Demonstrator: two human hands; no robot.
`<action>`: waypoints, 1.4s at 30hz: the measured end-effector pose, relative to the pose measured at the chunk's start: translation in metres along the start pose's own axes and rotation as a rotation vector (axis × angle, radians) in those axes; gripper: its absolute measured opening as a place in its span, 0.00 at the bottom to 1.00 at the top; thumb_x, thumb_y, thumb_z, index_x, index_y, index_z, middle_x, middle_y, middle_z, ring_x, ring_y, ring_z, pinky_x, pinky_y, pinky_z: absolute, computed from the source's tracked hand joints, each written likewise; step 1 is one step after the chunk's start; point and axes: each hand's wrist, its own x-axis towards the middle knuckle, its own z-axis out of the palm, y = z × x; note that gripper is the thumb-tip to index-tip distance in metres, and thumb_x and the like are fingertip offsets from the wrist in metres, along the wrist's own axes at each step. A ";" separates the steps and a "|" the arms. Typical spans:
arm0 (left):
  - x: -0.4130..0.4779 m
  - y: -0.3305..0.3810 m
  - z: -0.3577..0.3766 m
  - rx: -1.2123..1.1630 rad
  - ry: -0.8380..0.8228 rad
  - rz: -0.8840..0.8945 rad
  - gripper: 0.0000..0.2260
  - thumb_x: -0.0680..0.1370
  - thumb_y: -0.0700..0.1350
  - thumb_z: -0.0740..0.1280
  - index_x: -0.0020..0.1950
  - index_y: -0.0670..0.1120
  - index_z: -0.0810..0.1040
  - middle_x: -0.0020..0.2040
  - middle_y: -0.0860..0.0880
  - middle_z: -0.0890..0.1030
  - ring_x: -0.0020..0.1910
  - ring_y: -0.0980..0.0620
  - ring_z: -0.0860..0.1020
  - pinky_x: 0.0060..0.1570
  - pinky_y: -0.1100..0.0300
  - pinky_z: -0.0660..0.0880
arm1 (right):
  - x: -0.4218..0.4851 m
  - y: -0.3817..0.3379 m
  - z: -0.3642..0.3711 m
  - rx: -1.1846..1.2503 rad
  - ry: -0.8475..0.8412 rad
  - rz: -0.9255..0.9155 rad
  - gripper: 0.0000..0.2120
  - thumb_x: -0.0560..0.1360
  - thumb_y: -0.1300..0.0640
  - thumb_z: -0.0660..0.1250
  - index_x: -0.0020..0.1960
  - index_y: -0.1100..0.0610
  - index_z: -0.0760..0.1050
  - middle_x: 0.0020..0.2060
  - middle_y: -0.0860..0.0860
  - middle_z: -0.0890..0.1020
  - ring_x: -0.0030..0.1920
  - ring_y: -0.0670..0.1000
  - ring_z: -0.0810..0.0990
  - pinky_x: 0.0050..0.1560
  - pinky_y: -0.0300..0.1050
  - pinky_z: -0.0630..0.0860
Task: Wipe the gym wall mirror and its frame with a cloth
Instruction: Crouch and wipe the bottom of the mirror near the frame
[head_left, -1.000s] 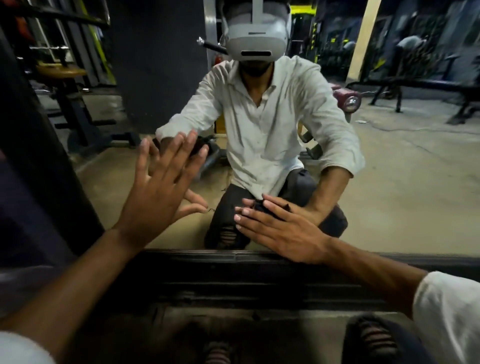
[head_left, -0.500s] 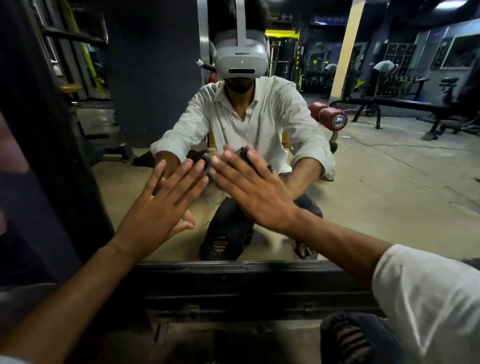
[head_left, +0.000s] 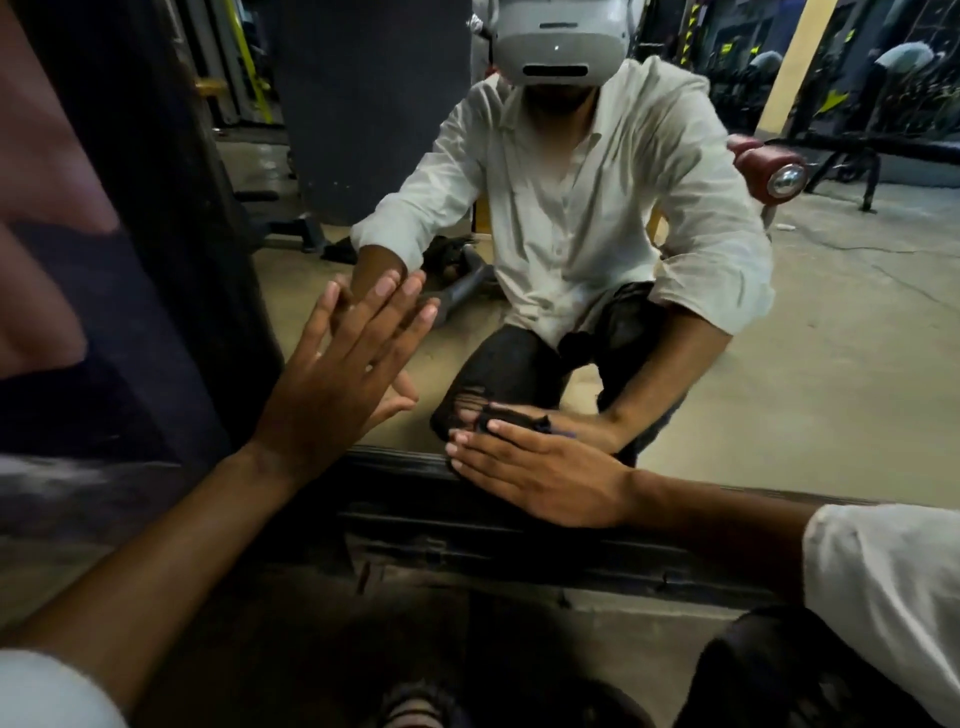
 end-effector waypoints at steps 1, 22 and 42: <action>-0.002 -0.002 0.001 0.009 -0.010 0.007 0.48 0.79 0.65 0.69 0.87 0.41 0.50 0.87 0.38 0.51 0.85 0.38 0.55 0.80 0.32 0.59 | 0.004 -0.003 0.001 0.011 -0.014 -0.033 0.29 0.86 0.57 0.53 0.84 0.65 0.50 0.84 0.61 0.52 0.85 0.60 0.50 0.84 0.57 0.43; -0.044 -0.103 -0.017 -0.058 -0.145 -0.331 0.58 0.74 0.65 0.75 0.86 0.37 0.44 0.87 0.36 0.46 0.86 0.37 0.46 0.84 0.37 0.51 | 0.171 0.101 -0.079 -0.026 0.339 0.291 0.26 0.88 0.58 0.48 0.85 0.62 0.52 0.84 0.59 0.54 0.84 0.60 0.50 0.84 0.56 0.45; -0.099 -0.057 -0.009 -0.120 -0.356 -0.394 0.62 0.70 0.55 0.82 0.86 0.36 0.41 0.86 0.35 0.41 0.86 0.38 0.44 0.83 0.38 0.54 | 0.206 -0.056 0.009 0.064 0.167 0.146 0.31 0.86 0.56 0.49 0.85 0.64 0.43 0.84 0.64 0.43 0.84 0.64 0.40 0.84 0.60 0.40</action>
